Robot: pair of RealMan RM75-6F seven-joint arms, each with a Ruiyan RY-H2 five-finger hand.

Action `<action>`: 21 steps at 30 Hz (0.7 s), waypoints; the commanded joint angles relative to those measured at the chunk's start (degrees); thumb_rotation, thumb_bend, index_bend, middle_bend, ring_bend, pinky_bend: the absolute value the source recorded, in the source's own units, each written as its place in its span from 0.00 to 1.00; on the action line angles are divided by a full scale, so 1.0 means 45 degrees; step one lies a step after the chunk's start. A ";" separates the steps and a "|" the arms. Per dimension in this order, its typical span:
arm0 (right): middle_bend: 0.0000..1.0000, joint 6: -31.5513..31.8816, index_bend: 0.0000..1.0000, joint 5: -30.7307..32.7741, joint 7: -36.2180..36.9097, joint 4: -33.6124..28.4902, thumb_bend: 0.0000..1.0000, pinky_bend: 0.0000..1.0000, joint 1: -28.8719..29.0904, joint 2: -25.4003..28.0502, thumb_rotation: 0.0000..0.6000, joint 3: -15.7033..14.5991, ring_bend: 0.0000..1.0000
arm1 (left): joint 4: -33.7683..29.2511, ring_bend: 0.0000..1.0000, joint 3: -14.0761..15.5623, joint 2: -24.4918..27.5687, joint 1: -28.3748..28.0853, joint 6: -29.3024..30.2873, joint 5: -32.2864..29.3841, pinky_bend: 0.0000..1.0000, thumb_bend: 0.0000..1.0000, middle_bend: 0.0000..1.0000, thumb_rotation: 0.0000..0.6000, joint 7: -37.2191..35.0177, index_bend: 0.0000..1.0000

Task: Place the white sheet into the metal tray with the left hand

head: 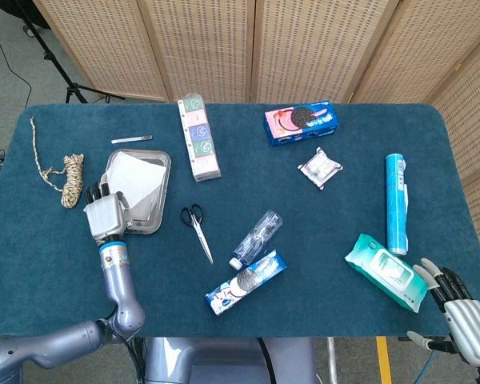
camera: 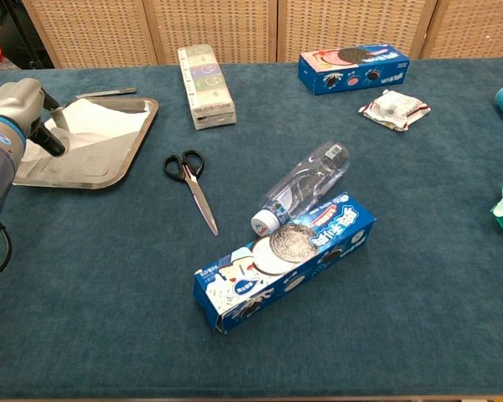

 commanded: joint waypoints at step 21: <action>0.00 0.0325 0.00 -0.0108 0.0048 0.0071 0.00 0.00 -0.0088 -0.0073 1.00 0.0001 0.00 | -0.1884 0.00 0.0549 0.1063 0.0498 -0.0691 0.1009 0.00 0.23 0.00 0.81 -0.2156 0.32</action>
